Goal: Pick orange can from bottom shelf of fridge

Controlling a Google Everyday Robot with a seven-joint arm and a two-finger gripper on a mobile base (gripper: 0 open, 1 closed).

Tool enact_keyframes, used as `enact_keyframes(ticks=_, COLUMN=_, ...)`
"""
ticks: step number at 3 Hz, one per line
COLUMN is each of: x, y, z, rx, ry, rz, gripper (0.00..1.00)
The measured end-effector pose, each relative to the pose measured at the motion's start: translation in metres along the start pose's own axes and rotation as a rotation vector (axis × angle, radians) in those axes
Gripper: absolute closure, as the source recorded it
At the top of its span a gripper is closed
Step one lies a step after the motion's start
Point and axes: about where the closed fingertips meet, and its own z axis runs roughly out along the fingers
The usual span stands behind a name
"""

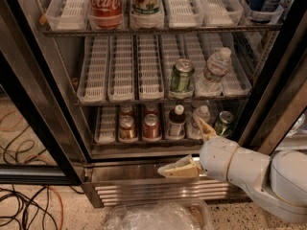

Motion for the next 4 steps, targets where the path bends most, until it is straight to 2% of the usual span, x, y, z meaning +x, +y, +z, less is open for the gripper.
enact_keyframes(ticks=1, x=0.007, y=0.001, z=0.009, rx=-0.008, ry=-0.040, rz=0.023, gripper=0.00)
enact_keyframes(ticks=2, x=0.022, y=0.003, z=0.022, rx=0.030, ry=-0.112, rz=0.072, gripper=0.00)
enact_keyframes(ticks=4, x=0.040, y=0.019, z=0.049, rx=0.083, ry=-0.241, rz=0.112, gripper=0.00)
